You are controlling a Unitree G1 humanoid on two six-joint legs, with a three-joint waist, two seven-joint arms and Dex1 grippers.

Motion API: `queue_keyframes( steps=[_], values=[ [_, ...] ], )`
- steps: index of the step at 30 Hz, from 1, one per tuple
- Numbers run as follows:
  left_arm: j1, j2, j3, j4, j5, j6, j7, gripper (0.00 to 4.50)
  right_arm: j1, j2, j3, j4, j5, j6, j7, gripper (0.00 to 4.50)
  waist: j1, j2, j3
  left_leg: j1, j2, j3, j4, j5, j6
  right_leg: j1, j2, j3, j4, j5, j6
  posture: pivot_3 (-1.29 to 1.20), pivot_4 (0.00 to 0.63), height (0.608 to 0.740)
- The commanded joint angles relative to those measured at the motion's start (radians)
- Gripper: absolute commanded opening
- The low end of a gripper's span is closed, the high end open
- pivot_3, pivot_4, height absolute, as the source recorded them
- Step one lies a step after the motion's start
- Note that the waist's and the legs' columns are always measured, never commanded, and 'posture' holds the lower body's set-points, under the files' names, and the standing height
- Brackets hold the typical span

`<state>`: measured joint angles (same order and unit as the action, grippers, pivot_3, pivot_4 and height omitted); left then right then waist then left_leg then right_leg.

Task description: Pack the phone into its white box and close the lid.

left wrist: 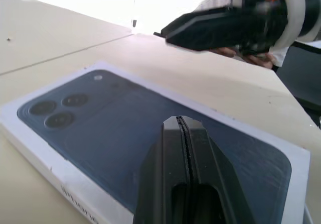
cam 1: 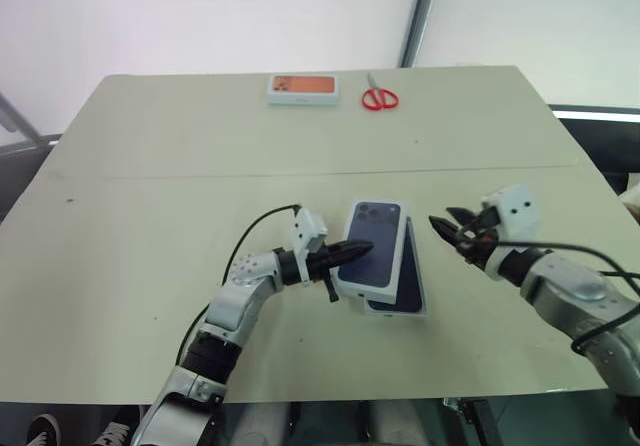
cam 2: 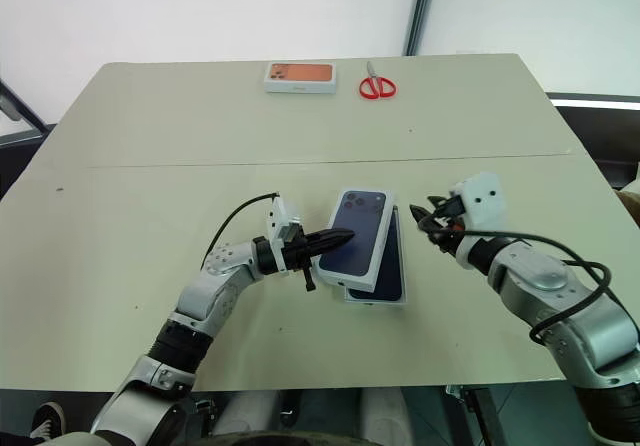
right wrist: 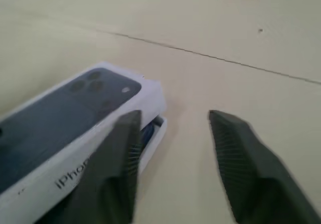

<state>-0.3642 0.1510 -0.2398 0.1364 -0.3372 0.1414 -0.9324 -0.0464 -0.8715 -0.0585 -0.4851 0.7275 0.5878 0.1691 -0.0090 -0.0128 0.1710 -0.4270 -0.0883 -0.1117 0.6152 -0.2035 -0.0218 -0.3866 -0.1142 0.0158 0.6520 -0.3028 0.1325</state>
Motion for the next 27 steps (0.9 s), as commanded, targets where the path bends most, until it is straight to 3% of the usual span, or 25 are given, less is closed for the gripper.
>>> queue_keyframes(
  steps=[1, 4, 12, 27],
  values=[
    [0.001, 0.015, 0.034, -0.044, -0.021, 0.004, 0.002, 0.0, -0.017, 0.007, 0.023, -0.012, -0.118, -0.04, 0.055, 0.02, -0.001, 0.0, 0.0, 0.0, 0.0, 0.0, 0.0, 0.0, 0.0, 0.0, 0.0, 0.0, 0.0, 0.0, 0.0, 0.0, 0.15, 0.74],
    [0.0, 0.057, 0.081, -0.056, -0.019, 0.014, 0.023, 0.0, -0.01, -0.001, 0.06, -0.008, -0.232, -0.067, 0.094, 0.02, -0.002, 0.0, 0.0, 0.0, 0.0, 0.0, 0.0, 0.0, 0.0, 0.0, 0.0, 0.0, 0.0, 0.0, 0.0, 0.0, 0.15, 0.74],
    [-0.035, 0.13, 0.127, 0.026, 0.025, 0.059, 0.086, 0.0, -0.006, 0.07, 0.089, -0.026, -0.33, -0.068, 0.182, 0.02, 0.001, 0.0, 0.0, 0.0, 0.0, -0.001, 0.0, 0.0, 0.0, 0.0, 0.0, 0.0, 0.0, 0.0, 0.0, 0.0, 0.15, 0.74],
    [-0.08, 0.044, -0.004, 0.103, 0.114, 0.133, 0.072, 0.0, -0.012, 0.11, 0.103, -0.025, -0.488, -0.071, 0.265, 0.02, 0.017, 0.0, 0.0, 0.001, -0.001, -0.001, 0.001, 0.0, -0.001, 0.001, 0.0, 0.0, 0.001, 0.0, 0.001, 0.0, 0.15, 0.74]
  ],
)
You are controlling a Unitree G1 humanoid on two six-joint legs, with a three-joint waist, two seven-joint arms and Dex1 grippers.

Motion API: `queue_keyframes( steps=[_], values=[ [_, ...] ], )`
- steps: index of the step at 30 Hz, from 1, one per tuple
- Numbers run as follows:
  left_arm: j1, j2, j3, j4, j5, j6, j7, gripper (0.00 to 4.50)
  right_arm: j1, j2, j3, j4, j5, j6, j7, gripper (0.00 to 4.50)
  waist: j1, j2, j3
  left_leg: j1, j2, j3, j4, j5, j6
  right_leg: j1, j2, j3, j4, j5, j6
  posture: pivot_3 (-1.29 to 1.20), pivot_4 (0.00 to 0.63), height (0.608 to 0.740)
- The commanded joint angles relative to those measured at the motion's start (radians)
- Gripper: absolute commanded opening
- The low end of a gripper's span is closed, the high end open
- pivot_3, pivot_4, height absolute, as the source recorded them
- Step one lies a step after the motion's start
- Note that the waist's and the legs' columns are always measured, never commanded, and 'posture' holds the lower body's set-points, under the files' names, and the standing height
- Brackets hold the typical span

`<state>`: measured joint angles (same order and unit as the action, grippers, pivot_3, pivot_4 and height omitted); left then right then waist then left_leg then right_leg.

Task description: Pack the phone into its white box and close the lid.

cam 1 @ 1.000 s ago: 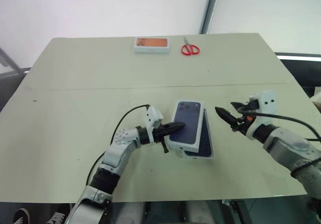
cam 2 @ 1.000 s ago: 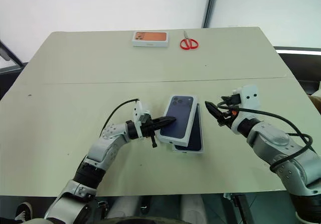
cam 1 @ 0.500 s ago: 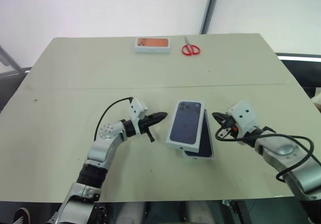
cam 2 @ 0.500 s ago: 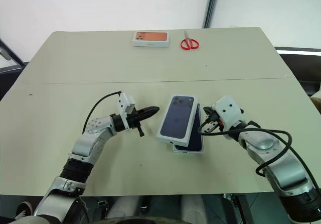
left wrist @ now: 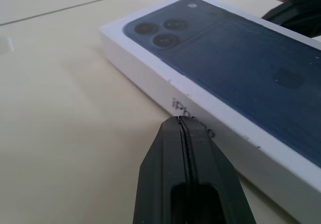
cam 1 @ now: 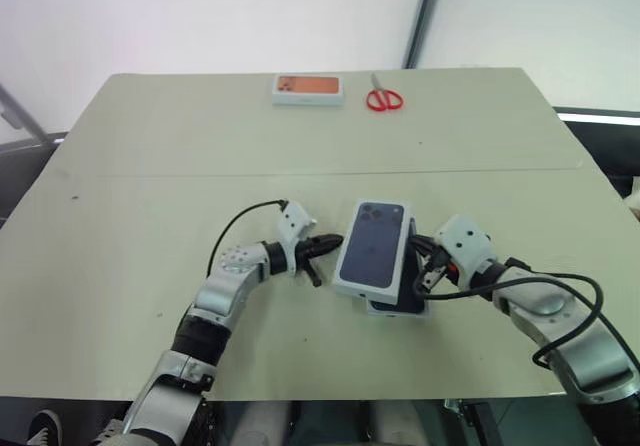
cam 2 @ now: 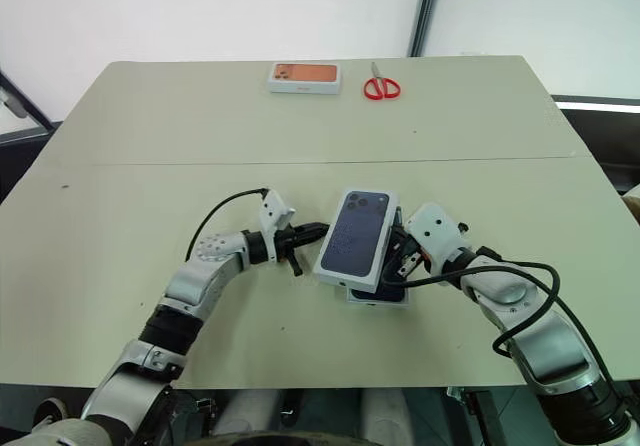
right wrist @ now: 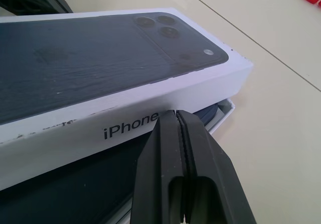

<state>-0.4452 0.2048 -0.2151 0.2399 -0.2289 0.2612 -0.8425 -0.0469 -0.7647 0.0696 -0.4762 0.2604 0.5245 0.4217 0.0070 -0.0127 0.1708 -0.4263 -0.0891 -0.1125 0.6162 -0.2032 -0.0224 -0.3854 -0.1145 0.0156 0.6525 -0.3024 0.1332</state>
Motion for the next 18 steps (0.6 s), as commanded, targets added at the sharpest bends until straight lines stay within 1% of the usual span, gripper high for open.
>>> queue_keyframes(
  steps=[1, 7, 9, 13, 18],
  values=[
    [0.001, -0.011, -0.03, 0.0, 0.008, 0.009, -0.019, 0.0, -0.012, 0.004, -0.024, -0.035, -0.028, -0.009, 0.016, 0.02, 0.002, 0.0, 0.0, 0.0, 0.0, 0.0, 0.0, 0.0, 0.0, 0.0, 0.0, 0.0, 0.0, 0.0, 0.0, 0.0, 0.15, 0.74],
    [0.003, -0.028, -0.036, -0.029, 0.001, 0.03, -0.027, 0.0, 0.007, 0.012, -0.04, -0.04, -0.049, -0.004, 0.032, 0.02, 0.004, 0.0, 0.0, 0.0, 0.0, 0.0, 0.0, 0.0, 0.0, 0.0, 0.0, 0.0, 0.0, 0.0, 0.0, 0.0, 0.15, 0.74],
    [0.001, -0.042, -0.039, -0.045, 0.004, 0.023, -0.019, 0.0, 0.015, 0.005, -0.056, -0.037, -0.055, -0.007, 0.042, 0.02, 0.005, 0.0, 0.0, 0.0, 0.0, 0.0, 0.0, 0.0, 0.0, 0.0, 0.0, 0.0, 0.0, 0.0, 0.0, 0.0, 0.15, 0.74],
    [-0.011, -0.058, -0.041, -0.07, -0.011, 0.064, -0.019, 0.0, 0.037, -0.008, -0.093, -0.034, -0.067, -0.012, 0.06, 0.02, 0.006, 0.0, 0.0, 0.0, 0.0, 0.0, 0.001, 0.0, 0.0, 0.001, 0.0, 0.0, 0.0, 0.0, 0.0, 0.0, 0.15, 0.74],
    [-0.007, -0.06, -0.058, -0.083, -0.001, 0.068, -0.022, 0.0, 0.072, -0.007, -0.12, -0.048, -0.084, -0.013, 0.079, 0.02, 0.005, 0.0, 0.0, 0.0, 0.0, 0.0, 0.001, 0.0, 0.0, 0.001, 0.0, 0.0, 0.0, 0.0, 0.0, 0.0, 0.15, 0.74]
  ],
)
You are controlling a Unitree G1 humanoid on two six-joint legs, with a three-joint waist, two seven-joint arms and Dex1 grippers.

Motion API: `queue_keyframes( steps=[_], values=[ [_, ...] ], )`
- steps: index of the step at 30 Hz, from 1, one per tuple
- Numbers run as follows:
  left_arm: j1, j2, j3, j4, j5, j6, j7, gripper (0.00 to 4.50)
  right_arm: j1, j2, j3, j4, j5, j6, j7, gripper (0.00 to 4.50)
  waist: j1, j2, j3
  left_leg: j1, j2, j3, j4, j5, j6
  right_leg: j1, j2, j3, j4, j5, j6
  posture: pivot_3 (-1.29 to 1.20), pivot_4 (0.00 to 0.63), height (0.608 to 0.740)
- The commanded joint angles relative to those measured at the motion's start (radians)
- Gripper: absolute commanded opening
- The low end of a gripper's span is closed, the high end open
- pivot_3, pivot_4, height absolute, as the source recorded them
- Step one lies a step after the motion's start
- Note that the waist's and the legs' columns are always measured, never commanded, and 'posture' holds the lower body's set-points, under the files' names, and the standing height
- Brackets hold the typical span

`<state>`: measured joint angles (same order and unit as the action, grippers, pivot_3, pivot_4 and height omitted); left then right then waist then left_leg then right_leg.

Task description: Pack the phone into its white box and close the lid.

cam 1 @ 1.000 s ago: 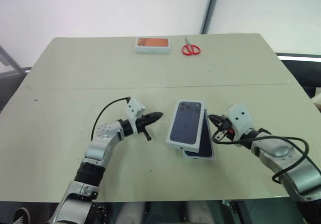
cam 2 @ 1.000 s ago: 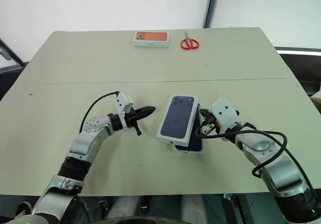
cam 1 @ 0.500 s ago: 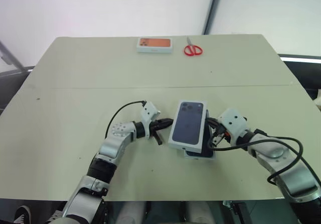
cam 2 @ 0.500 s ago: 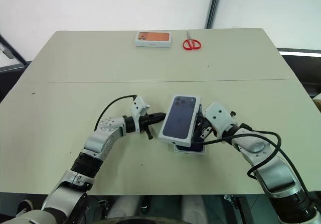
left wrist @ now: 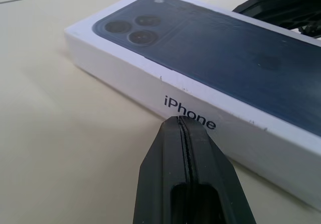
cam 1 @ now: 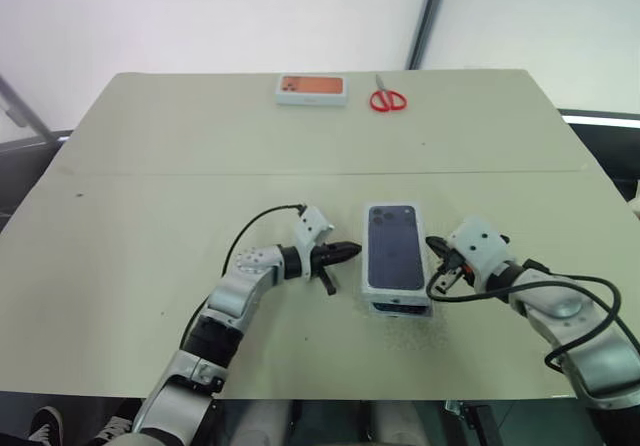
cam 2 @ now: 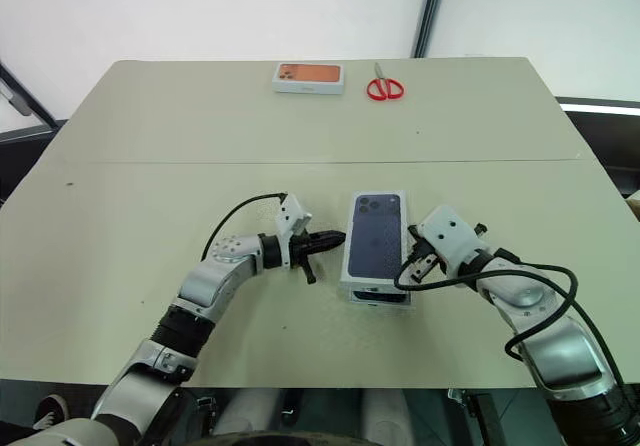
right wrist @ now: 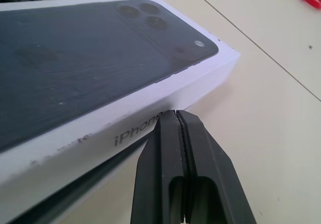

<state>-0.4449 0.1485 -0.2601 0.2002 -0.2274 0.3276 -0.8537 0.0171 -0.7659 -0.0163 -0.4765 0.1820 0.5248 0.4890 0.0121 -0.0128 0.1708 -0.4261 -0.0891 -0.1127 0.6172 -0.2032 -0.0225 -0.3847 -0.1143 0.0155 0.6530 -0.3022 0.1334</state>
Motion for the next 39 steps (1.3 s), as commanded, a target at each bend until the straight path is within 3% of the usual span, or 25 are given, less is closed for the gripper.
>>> queue_keyframes(
  steps=[1, 11, 29, 39],
  values=[
    [-0.005, -0.004, -0.016, -0.049, -0.004, 0.002, -0.012, 0.0, 0.018, -0.008, -0.041, -0.051, -0.01, -0.013, 0.015, 0.02, 0.0, 0.0, 0.0, 0.0, 0.0, 0.0, 0.0, 0.0, 0.0, 0.0, 0.0, 0.0, 0.0, 0.0, 0.0, 0.0, 0.15, 0.74],
    [0.006, 0.009, -0.01, -0.088, -0.014, 0.025, -0.023, 0.0, 0.082, -0.001, -0.065, -0.098, -0.033, -0.018, 0.038, 0.02, 0.0, 0.0, 0.0, 0.0, 0.0, 0.0, 0.0, 0.0, 0.0, 0.0, 0.0, 0.0, 0.0, 0.0, 0.0, 0.0, 0.15, 0.74],
    [0.003, -0.02, -0.008, -0.097, -0.018, 0.047, -0.011, 0.0, 0.031, 0.045, -0.044, -0.069, -0.042, 0.023, 0.045, 0.02, 0.001, 0.0, 0.0, 0.0, 0.0, 0.0, 0.001, 0.0, 0.0, 0.001, 0.0, 0.0, 0.0, 0.0, 0.0, 0.0, 0.15, 0.74],
    [0.006, -0.023, -0.007, -0.105, -0.021, 0.053, -0.008, 0.0, 0.006, 0.082, -0.108, -0.044, -0.019, 0.063, 0.012, 0.02, 0.001, 0.0, 0.0, 0.0, 0.0, -0.001, 0.001, 0.0, 0.0, 0.001, 0.0, 0.0, 0.001, 0.0, 0.0, 0.0, 0.15, 0.74]
  ],
)
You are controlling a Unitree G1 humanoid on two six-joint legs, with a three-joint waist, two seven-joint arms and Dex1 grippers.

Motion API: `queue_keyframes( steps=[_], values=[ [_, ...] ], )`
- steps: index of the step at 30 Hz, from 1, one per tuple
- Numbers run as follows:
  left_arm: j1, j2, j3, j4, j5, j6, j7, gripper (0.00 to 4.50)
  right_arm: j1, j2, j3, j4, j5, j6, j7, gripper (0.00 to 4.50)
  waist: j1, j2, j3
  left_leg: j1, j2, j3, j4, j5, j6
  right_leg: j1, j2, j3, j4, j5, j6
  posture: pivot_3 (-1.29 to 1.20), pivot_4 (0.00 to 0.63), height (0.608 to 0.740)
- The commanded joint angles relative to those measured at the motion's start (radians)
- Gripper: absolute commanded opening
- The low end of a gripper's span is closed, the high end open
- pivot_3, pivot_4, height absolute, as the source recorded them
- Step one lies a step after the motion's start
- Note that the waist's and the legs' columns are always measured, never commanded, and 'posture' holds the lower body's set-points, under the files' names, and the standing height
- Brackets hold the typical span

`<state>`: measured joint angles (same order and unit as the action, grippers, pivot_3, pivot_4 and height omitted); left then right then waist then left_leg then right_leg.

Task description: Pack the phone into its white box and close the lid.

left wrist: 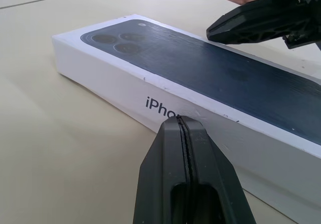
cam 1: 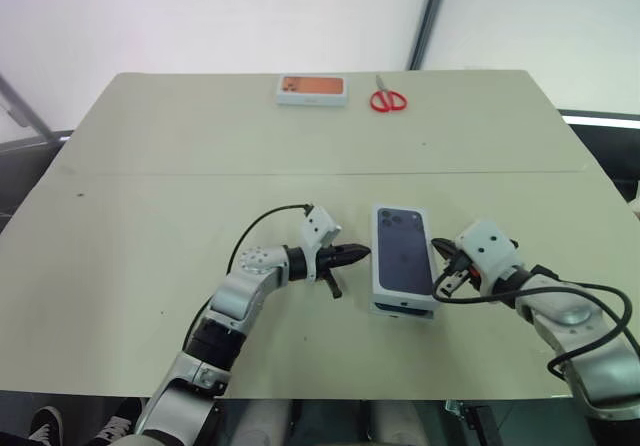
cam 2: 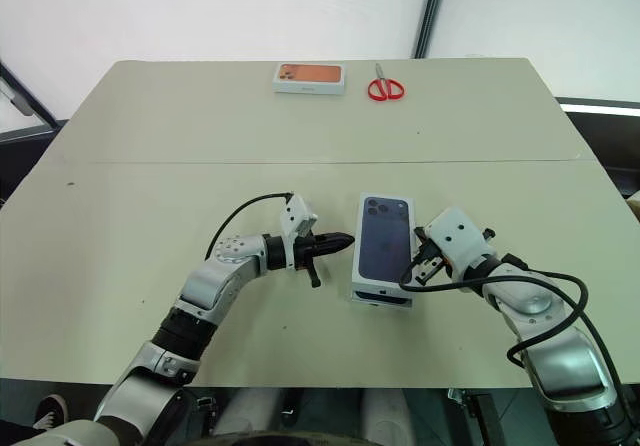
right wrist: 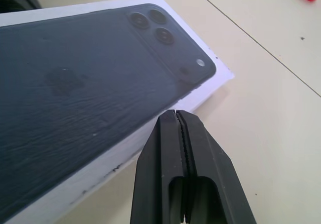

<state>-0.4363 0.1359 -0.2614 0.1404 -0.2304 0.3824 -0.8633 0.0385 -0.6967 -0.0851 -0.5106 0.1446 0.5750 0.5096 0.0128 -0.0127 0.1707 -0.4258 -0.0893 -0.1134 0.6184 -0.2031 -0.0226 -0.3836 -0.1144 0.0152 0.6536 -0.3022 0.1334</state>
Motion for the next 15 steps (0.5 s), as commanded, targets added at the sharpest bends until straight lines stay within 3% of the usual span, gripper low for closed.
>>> queue_keyframes(
  steps=[1, 15],
  values=[
    [-0.004, -0.01, -0.004, -0.044, -0.018, -0.002, 0.002, 0.0, -0.014, 0.007, -0.033, -0.011, 0.01, 0.01, -0.005, 0.02, 0.0, 0.0, 0.0, 0.0, 0.0, 0.0, 0.0, 0.0, 0.0, 0.0, 0.0, 0.0, 0.0, 0.0, 0.0, 0.0, 0.15, 0.74],
    [-0.008, -0.011, -0.01, -0.057, -0.02, 0.004, -0.003, 0.0, 0.002, 0.012, 0.007, -0.053, 0.024, 0.011, 0.039, 0.02, -0.001, 0.0, 0.0, 0.0, 0.0, 0.0, 0.0, 0.0, 0.0, 0.0, 0.0, 0.0, 0.0, 0.0, 0.0, 0.0, 0.15, 0.74]
  ],
)
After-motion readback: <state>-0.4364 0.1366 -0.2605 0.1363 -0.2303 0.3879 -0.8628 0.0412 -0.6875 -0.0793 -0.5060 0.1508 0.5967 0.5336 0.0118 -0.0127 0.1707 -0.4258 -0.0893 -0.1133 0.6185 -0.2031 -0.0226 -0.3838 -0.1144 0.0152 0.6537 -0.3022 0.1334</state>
